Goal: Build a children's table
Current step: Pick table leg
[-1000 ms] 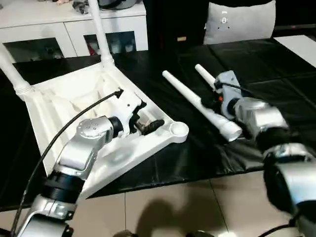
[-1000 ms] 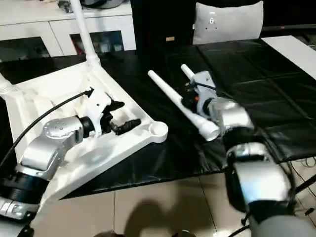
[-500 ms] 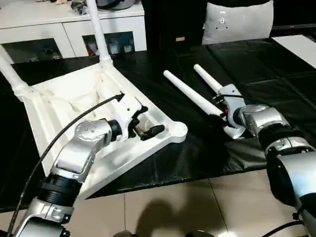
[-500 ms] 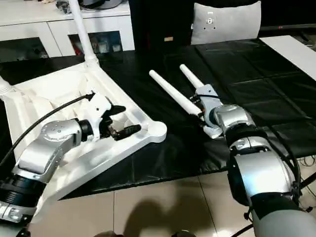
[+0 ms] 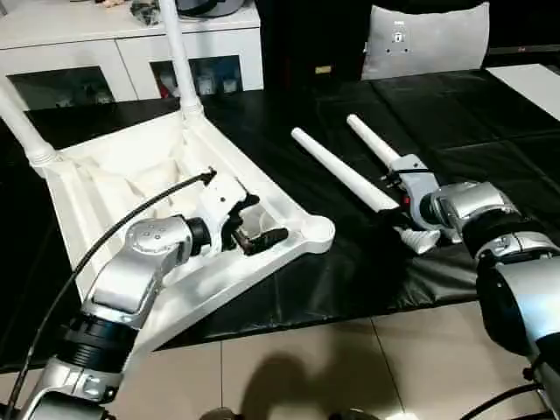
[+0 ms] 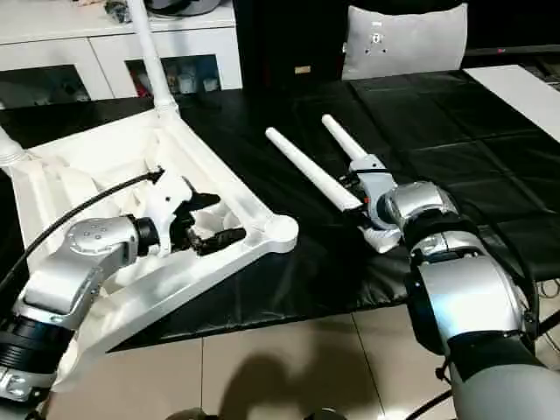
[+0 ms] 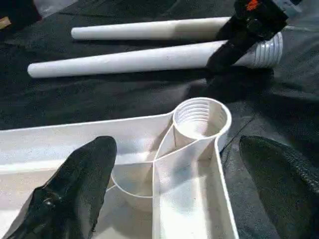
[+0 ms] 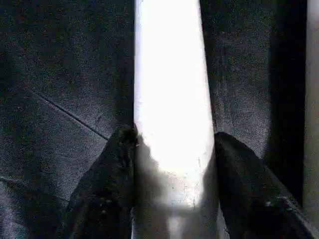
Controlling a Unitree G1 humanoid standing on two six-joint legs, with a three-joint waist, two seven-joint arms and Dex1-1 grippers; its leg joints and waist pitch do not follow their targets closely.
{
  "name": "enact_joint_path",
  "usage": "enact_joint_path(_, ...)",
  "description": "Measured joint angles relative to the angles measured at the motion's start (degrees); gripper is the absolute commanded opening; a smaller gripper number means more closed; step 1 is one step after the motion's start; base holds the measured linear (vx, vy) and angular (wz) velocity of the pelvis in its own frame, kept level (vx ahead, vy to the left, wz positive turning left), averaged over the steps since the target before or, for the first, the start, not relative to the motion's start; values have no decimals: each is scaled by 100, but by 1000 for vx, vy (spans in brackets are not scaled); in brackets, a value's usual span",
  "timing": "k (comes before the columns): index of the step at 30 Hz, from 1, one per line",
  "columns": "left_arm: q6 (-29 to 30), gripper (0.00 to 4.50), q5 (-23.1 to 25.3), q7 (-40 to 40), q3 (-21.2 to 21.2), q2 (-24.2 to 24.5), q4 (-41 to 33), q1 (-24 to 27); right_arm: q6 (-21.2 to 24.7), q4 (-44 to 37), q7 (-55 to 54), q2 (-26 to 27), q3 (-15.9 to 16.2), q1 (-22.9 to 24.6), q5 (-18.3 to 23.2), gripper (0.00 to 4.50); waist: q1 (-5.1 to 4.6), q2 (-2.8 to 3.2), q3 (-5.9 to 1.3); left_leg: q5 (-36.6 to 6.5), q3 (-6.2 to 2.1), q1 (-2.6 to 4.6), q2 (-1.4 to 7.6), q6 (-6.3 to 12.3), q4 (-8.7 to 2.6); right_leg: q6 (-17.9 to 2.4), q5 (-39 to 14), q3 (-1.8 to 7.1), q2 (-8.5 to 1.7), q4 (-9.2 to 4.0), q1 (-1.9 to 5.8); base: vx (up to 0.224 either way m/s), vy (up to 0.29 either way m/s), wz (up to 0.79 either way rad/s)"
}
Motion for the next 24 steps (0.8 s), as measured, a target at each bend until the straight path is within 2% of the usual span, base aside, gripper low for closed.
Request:
enact_joint_path(5,67,450,-52,-47,-2,20,-50,101,2,47,-205,-3,-270,1,144,189,0,-9,6,0,0,0,0,0,2,0,0,0,0,2,-1,0,0,0)
enact_joint_path(7,79,450,-109,-17,13,-23,-54,99,-97,98,-414,-4,-624,4,396,189,0,-9,6,0,1,-2,0,0,6,-1,1,2,0,2,-2,0,0,0)
enact_joint_path(10,96,450,-303,266,233,-476,-54,28,-898,33,-672,48,-1449,61,1146,189,0,-2,10,0,5,-15,-1,0,11,-6,4,4,-4,3,-14,0,0,0)
enact_joint_path(12,103,450,-438,483,383,-761,-19,-139,-1186,-161,-598,89,-1844,59,1528,188,1,-1,11,0,3,-16,0,1,12,-6,4,0,-3,4,-15,0,0,0)
enact_joint_path(13,101,450,-516,617,505,-923,4,-305,-1243,-299,-437,127,-2089,52,1790,188,1,-2,10,1,3,-17,0,3,11,-6,4,-2,-2,5,-15,0,0,0)
enact_joint_path(16,62,450,-805,940,863,-1269,102,-698,-1141,-544,231,215,-2551,63,2372,188,3,0,9,16,5,-27,2,32,14,-7,4,-7,0,5,-15,0,0,0)
enact_joint_path(18,129,450,-1069,1120,1058,-1516,207,-955,-1007,-836,788,327,-2678,175,2663,188,8,2,8,17,0,-58,8,40,21,-8,5,-13,2,4,-17,0,0,0)
enact_joint_path(20,248,450,-1349,1262,1285,-1795,326,-1186,-850,-1398,1557,482,-2720,509,3014,188,42,2,8,14,0,-66,11,46,39,-8,5,-26,3,2,-20,0,0,0)
enact_joint_path(24,620,450,-2106,1479,1688,-2354,494,-1635,-327,-2516,2553,854,-2548,1289,3643,188,172,5,6,6,-4,-80,21,61,77,-12,8,-33,3,11,-33,0,0,0)
